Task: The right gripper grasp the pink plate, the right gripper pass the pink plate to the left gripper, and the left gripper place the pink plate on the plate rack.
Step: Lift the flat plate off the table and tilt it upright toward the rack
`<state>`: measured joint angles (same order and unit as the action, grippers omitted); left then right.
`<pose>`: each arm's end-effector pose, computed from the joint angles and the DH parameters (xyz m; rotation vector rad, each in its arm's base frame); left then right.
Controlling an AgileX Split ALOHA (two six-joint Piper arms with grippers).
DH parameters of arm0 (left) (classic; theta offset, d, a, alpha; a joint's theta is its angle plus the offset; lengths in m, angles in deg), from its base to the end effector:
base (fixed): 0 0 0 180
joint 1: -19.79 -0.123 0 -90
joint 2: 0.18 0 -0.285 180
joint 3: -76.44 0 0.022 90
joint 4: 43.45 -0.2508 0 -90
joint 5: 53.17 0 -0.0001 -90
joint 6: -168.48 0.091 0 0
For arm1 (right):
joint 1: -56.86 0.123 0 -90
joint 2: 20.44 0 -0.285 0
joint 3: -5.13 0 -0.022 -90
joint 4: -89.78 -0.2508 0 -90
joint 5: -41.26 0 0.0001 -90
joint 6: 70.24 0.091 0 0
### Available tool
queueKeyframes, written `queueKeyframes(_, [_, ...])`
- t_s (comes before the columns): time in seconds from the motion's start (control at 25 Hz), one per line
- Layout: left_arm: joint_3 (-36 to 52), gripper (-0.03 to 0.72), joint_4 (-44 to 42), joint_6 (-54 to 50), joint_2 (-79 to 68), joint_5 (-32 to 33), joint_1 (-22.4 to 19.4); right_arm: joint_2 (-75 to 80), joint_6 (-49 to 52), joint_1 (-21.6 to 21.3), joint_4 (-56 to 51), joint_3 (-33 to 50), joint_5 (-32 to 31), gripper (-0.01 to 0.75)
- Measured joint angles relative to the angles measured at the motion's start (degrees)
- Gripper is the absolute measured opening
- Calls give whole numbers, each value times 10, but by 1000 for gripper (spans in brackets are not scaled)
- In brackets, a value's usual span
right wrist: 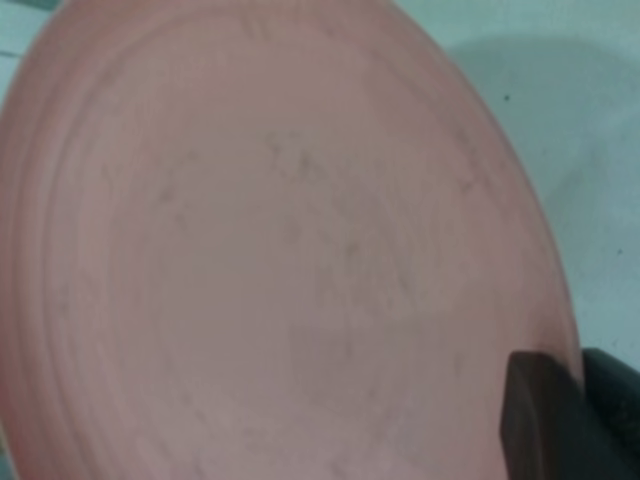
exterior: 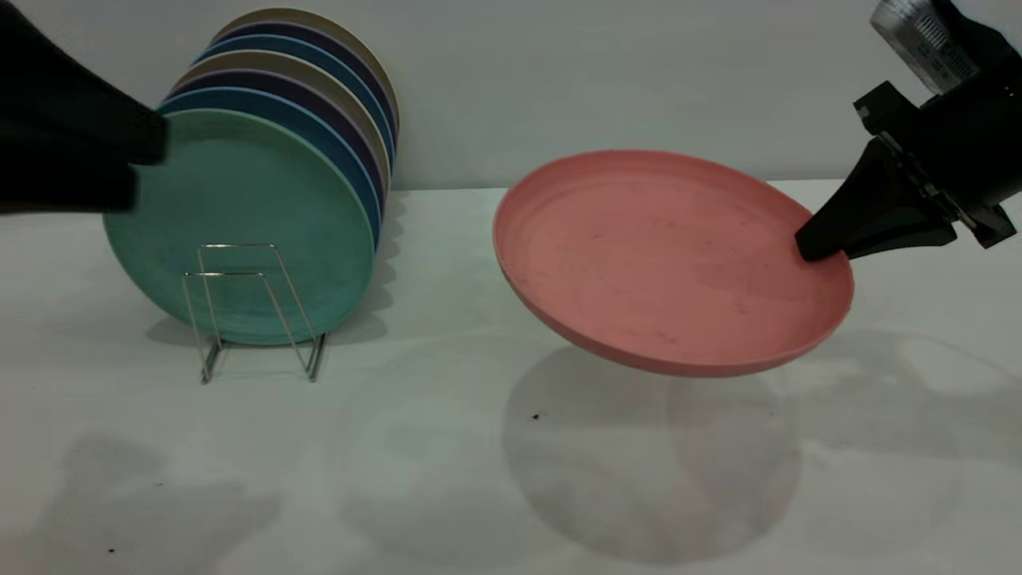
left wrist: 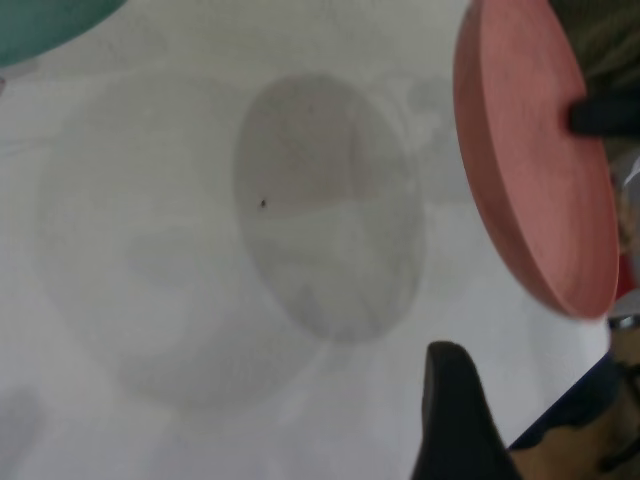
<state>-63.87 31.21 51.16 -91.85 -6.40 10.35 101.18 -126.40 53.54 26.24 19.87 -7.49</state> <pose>0.2534 -0.0228 0.2043 -0.0231 2.4027 -0.9544 0.3606 0.0405 0.1349 -0.1475 2.6429 0.9988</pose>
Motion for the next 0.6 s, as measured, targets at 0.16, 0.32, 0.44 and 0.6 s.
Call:
queueKeyframes(0.16, [0, 468, 70, 55, -53, 5, 0, 0, -3, 0, 0, 0, -3, 13])
queueKeyframes(0.32, [-1, 468, 102, 89, -102, 30, 0, 0, -4, 0, 0, 0, -4, 13])
queueKeyframes(0.44, [-1, 468, 119, 113, -135, 35, 11, 0, -6, 0, 0, 0, -4, 13])
queueKeyframes(0.6, [-19, 466, 126, 138, -161, 36, 53, 0, -6, 0, 0, 0, -4, 13])
